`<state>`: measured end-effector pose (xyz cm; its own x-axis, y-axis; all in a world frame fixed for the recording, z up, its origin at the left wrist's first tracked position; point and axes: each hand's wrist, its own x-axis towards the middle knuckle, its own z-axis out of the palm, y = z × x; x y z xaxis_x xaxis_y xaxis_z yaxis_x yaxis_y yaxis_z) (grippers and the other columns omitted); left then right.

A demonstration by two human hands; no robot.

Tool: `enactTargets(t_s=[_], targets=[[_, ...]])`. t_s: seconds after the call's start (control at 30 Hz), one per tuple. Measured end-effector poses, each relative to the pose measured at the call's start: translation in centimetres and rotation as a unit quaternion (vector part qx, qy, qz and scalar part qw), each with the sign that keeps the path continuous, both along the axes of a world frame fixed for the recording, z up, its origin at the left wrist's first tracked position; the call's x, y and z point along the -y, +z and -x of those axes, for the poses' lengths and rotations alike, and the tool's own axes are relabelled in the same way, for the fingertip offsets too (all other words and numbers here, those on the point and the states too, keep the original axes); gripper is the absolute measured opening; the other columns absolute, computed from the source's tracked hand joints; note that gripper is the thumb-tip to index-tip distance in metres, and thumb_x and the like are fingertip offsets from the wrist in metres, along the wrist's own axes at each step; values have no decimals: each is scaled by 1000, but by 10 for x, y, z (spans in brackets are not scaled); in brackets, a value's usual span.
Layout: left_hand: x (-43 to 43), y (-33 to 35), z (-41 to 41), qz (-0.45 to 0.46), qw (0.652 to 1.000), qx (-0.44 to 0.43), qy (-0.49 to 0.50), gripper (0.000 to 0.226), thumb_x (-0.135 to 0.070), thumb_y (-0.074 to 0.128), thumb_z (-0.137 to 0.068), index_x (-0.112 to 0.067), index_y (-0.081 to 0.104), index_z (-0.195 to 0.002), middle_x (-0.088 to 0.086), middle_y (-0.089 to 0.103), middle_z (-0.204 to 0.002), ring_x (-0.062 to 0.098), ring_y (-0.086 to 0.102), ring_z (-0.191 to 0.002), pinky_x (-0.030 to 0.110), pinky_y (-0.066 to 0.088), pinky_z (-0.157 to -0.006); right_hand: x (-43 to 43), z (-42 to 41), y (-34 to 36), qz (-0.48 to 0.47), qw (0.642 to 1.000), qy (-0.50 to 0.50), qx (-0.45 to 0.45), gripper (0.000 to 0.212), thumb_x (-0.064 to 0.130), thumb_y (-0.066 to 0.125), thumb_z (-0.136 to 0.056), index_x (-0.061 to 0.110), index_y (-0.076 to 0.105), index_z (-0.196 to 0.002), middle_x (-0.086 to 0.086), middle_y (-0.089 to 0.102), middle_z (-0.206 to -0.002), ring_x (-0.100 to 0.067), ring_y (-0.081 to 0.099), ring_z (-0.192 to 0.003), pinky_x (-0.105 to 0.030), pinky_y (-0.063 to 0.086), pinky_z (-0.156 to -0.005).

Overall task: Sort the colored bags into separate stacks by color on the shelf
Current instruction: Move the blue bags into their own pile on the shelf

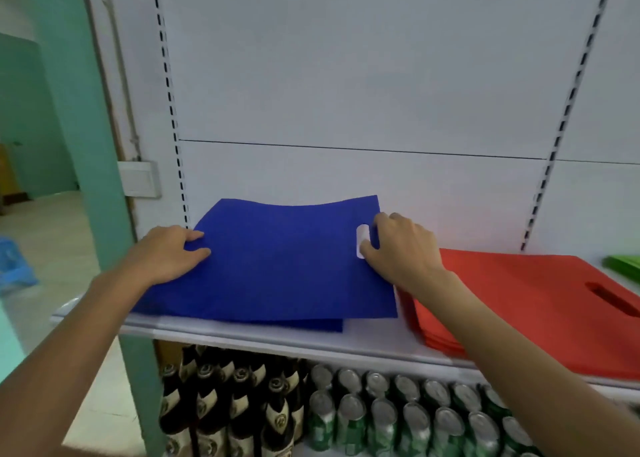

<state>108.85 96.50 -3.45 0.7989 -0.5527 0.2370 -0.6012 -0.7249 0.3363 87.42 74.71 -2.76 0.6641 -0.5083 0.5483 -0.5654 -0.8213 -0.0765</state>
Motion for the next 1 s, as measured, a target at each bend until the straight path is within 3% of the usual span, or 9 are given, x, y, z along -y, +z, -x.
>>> enactTargets(t_s=[0.13, 0.3, 0.53, 0.67, 0.73, 0.8, 0.87, 1.0], targets=[[-24, -6, -42, -25, 999, -9, 24, 49, -34, 53, -92, -16, 45, -137, 10, 46, -141, 28, 43, -127, 36, 37, -104, -30, -42, -7, -30, 999, -3, -25, 23, 28, 46, -92, 13, 37, -77, -1, 41, -84, -21, 42, -74, -30, 33, -65], [-29, -22, -61, -47, 998, -35, 12, 50, -35, 55, -91, -16, 45, -137, 11, 45, -141, 28, 43, -128, 34, 36, -103, -39, -60, -27, -78, 995, -5, -65, 18, 26, 48, -92, 11, 41, -85, -3, 42, -87, -21, 42, -75, -30, 33, -63], [-34, -29, -77, -60, 997, -44, -7, 52, -39, 59, -88, -17, 49, -134, 8, 48, -139, 26, 46, -125, 34, 38, -101, -39, -67, -40, -110, 991, -14, -79, 39, 27, 44, -94, 16, 26, -62, -3, 40, -76, -23, 43, -75, -30, 33, -64], [-32, -25, -73, -155, 987, 20, 25, 51, -49, 48, -91, -27, 45, -136, 3, 45, -141, 24, 44, -126, 33, 39, -101, -36, -68, -41, -143, 986, -7, -91, 43, 32, 42, -97, 14, 30, -60, -8, 45, -82, -24, 43, -77, -29, 32, -66], [-27, -20, -64, -179, 981, 55, 44, 51, -54, 44, -90, -31, 43, -137, 1, 45, -140, 24, 43, -126, 34, 38, -99, -35, -64, -32, -166, 983, 8, -79, 39, 34, 43, -97, 8, 45, -67, -14, 54, -93, -26, 49, -80, -30, 35, -66], [-17, -12, -50, -155, 985, 66, 33, 51, -53, 45, -90, -30, 44, -136, 1, 46, -140, 24, 43, -126, 34, 38, -101, -30, -55, -15, -154, 986, 12, -60, 36, 36, 46, -96, 2, 59, -97, -15, 58, -111, -31, 55, -96, -33, 45, -77], [1, -4, -28, -118, 991, 61, -1, 51, -51, 46, -91, -27, 44, -136, 1, 45, -141, 23, 43, -127, 34, 37, -101, -19, -37, 4, -122, 992, 2, -28, 39, 34, 48, -93, 2, 58, -113, -14, 58, -120, -33, 55, -108, -37, 47, -88], [49, 7, 40, -57, 991, 65, -102, 47, -45, 47, -92, -25, 46, -135, -2, 48, -139, 20, 44, -126, 32, 38, -100, 23, 26, 26, -120, 991, -46, 29, 38, 33, 52, -90, 10, 58, -120, -10, 58, -121, -30, 55, -109, -34, 46, -88]])
